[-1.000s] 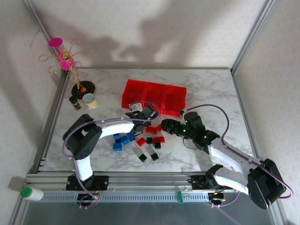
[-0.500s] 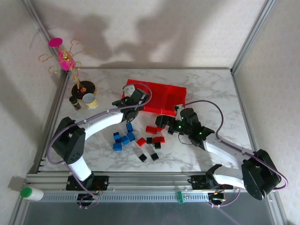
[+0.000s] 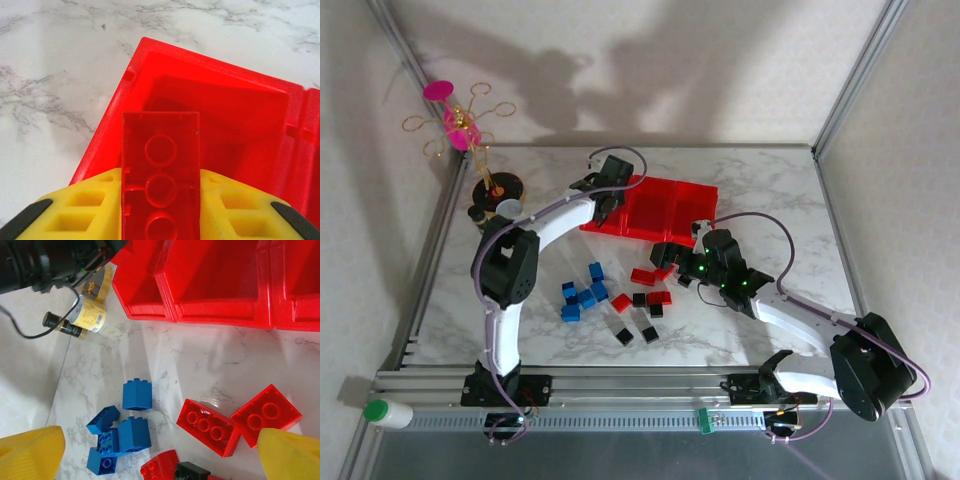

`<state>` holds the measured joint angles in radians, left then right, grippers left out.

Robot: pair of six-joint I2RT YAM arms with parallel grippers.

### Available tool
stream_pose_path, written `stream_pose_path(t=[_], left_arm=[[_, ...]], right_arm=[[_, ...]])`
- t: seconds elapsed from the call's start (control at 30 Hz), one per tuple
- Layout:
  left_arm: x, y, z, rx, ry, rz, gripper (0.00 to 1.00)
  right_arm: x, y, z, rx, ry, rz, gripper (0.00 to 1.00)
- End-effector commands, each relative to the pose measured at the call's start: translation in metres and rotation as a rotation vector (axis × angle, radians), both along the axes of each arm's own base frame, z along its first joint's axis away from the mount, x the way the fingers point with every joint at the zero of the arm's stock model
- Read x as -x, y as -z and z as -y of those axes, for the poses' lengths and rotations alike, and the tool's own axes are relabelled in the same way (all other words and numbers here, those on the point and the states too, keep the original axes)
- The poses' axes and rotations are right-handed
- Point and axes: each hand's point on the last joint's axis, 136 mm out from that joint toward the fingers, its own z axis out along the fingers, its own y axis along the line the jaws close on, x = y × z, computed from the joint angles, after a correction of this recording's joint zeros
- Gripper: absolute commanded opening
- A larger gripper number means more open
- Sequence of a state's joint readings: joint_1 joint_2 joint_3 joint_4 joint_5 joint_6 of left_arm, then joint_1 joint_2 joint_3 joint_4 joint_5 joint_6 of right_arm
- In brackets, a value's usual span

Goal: Sort the legos into containers by color
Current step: Place the lego in the container.

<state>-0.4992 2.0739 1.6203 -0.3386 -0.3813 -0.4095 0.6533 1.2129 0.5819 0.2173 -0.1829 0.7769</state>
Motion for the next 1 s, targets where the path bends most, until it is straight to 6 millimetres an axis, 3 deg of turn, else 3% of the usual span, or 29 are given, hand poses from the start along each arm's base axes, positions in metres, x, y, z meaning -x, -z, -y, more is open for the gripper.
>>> stream_pose_path(t=[0.0, 0.23, 0.33, 0.53, 0.7, 0.87, 0.97], left_arm=[[-0.012, 0.007, -0.002, -0.064, 0.027, -0.028, 0.29], [-0.024, 0.029, -0.001, -0.098, 0.033, -0.066, 0.33], [-0.024, 0.029, -0.001, -0.102, 0.032, -0.074, 0.38], [-0.022, 0.006, 0.003, -0.052, 0.045, -0.046, 0.47], [-0.015, -0.019, 0.001, -0.03, 0.039, -0.029, 0.47], [0.009, -0.047, 0.007, 0.098, 0.064, 0.008, 0.47], [0.031, -0.054, 0.012, 0.15, 0.087, 0.013, 0.47]], right_arm=[[-0.008, -0.017, -0.002, -0.009, 0.022, 0.042, 0.99], [-0.011, -0.019, -0.002, 0.007, 0.028, 0.046, 0.99], [-0.011, -0.021, -0.001, 0.01, 0.029, 0.052, 0.99], [-0.012, -0.027, 0.001, 0.016, 0.037, 0.062, 0.99], [-0.01, -0.033, 0.004, 0.005, 0.042, 0.067, 0.99], [-0.005, -0.03, 0.013, 0.015, 0.053, 0.047, 0.99], [0.002, -0.024, 0.018, 0.022, 0.058, 0.03, 0.99]])
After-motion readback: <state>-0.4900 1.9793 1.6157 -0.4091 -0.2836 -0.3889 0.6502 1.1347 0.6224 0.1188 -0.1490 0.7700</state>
